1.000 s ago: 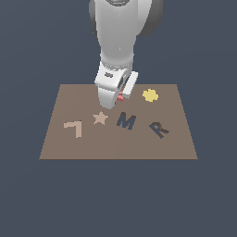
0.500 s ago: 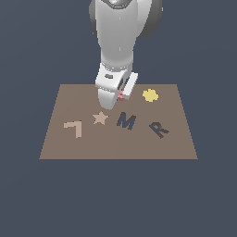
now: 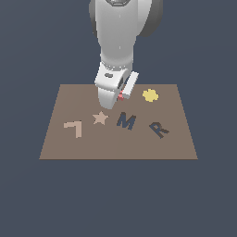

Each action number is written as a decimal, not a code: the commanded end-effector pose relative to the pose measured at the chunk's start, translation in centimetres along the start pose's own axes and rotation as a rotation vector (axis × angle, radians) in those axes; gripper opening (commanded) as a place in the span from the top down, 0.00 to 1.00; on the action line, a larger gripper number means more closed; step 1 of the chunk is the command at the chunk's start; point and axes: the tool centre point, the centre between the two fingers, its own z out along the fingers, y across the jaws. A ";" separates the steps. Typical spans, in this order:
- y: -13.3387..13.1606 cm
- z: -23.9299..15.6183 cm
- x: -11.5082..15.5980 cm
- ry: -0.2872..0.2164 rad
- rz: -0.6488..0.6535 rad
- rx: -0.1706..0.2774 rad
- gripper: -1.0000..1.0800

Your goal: Insert a designated object into the corresponding slot on a board.

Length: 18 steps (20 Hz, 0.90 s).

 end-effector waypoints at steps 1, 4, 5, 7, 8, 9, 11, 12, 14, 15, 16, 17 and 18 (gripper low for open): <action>0.0 0.0 0.1 0.000 0.002 0.000 1.00; 0.0 0.0 0.4 0.000 0.011 0.000 1.00; 0.0 0.0 0.6 0.000 0.016 0.000 1.00; 0.1 0.0 1.1 0.000 0.029 0.000 1.00; 0.1 0.0 1.3 0.000 0.037 0.000 1.00; 0.2 0.0 1.7 0.000 0.046 0.000 1.00; 0.3 -0.1 2.4 0.000 0.066 0.001 1.00; 0.3 -0.1 2.8 0.000 0.078 0.001 1.00; 0.5 -0.1 3.8 0.000 0.104 0.001 1.00; 0.6 -0.1 4.3 0.000 0.119 0.001 1.00; 0.8 -0.2 4.9 0.000 0.135 0.001 1.00; 0.9 -0.2 5.5 0.000 0.152 0.001 1.00; 1.1 -0.2 6.1 0.000 0.170 0.001 1.00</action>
